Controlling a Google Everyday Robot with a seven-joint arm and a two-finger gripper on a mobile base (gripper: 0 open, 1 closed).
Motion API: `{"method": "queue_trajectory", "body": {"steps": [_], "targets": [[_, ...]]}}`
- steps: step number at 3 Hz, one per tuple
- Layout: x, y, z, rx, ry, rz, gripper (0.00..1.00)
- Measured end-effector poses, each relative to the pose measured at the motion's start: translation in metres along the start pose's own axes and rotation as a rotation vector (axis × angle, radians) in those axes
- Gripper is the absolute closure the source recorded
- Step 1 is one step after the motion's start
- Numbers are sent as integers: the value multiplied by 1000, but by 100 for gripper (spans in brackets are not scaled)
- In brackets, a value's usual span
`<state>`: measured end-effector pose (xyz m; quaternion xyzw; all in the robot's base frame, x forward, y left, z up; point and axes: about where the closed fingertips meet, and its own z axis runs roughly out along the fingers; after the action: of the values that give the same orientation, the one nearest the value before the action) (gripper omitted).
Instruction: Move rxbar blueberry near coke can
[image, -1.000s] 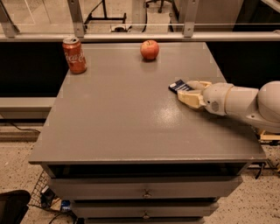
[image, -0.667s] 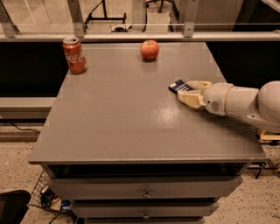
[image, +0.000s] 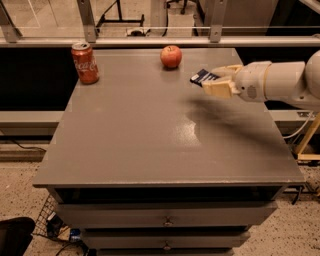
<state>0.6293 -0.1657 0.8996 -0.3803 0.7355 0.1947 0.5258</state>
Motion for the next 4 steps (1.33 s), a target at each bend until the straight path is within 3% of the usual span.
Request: {"method": "queue_trajectory", "body": {"steps": [1,2,3,4], "targets": [[-52,6,6,-46,23,-64,100],[-81,20,38,-120,15,-95,100],[-98,38,79,-209,-16,-100,100],[-111,72,116,-300,-53,-98,100]]}}
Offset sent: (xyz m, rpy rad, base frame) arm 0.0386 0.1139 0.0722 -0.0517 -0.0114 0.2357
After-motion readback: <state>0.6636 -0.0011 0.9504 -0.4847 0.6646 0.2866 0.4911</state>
